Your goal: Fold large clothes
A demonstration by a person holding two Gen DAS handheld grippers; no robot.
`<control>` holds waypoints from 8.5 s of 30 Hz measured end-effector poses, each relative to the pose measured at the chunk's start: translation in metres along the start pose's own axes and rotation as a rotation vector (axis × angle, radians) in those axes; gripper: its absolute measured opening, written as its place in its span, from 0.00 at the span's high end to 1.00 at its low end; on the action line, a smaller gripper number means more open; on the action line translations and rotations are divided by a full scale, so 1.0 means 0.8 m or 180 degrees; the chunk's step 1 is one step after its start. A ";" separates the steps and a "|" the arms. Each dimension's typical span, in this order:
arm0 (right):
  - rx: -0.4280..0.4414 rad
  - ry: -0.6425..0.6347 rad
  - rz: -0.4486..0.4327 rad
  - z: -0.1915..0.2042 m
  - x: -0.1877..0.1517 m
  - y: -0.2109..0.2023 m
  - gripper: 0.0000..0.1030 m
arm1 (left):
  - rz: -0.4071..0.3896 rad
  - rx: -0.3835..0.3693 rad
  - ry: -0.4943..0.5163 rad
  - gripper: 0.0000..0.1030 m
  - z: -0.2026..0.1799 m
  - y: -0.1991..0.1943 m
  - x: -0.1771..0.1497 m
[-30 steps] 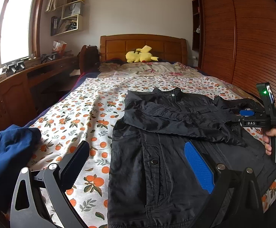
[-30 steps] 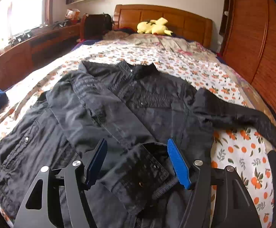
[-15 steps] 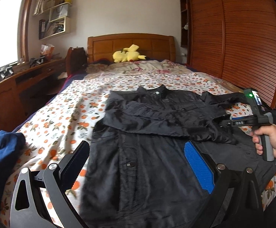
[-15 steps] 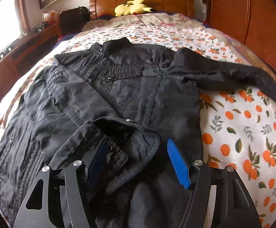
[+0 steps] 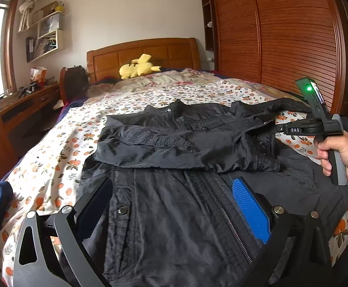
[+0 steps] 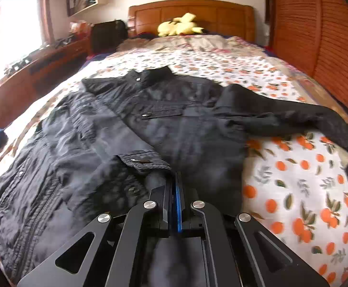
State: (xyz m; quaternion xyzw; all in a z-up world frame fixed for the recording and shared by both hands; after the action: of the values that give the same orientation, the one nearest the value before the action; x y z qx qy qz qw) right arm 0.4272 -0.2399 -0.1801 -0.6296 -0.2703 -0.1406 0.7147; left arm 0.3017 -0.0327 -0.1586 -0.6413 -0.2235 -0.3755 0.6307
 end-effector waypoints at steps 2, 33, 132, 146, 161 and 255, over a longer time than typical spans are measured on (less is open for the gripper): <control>-0.0022 -0.0056 0.0012 0.000 -0.003 -0.002 0.99 | 0.0025 -0.0043 -0.0012 0.02 -0.004 0.004 0.000; 0.0335 -0.0436 0.0513 0.053 0.006 0.090 0.70 | 0.0036 -0.0041 0.0083 0.02 -0.019 0.021 0.047; 0.0170 -0.0078 -0.0080 -0.004 0.152 0.020 0.95 | -0.0154 -0.0265 -0.0118 0.02 -0.012 0.148 0.046; 0.0209 -0.0317 0.0164 0.032 0.074 0.002 0.60 | -0.0149 -0.0261 -0.0115 0.02 -0.013 0.148 0.046; -0.0405 0.0218 -0.0258 -0.084 0.130 -0.024 0.41 | -0.0144 -0.0259 -0.0112 0.02 -0.013 0.149 0.047; 0.0301 -0.0376 -0.0113 0.133 -0.088 -0.033 0.59 | 0.0114 -0.0184 0.0043 0.02 0.011 0.062 0.000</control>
State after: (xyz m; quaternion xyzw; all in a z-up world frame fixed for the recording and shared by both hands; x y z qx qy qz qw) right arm 0.3335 -0.1502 -0.1915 -0.5974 -0.3294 -0.1029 0.7239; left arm 0.3413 -0.0291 -0.1898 -0.6606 -0.1967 -0.3747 0.6201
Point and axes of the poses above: each gripper's, at about its wrist camera, not at the fingertips, and y roughly the way its jaws point, z to its left, x to its top, the point moved 6 cm from there along y, roughly the way its jaws point, and after that the axes turned 10 degrees about z, right-handed, at the moved point
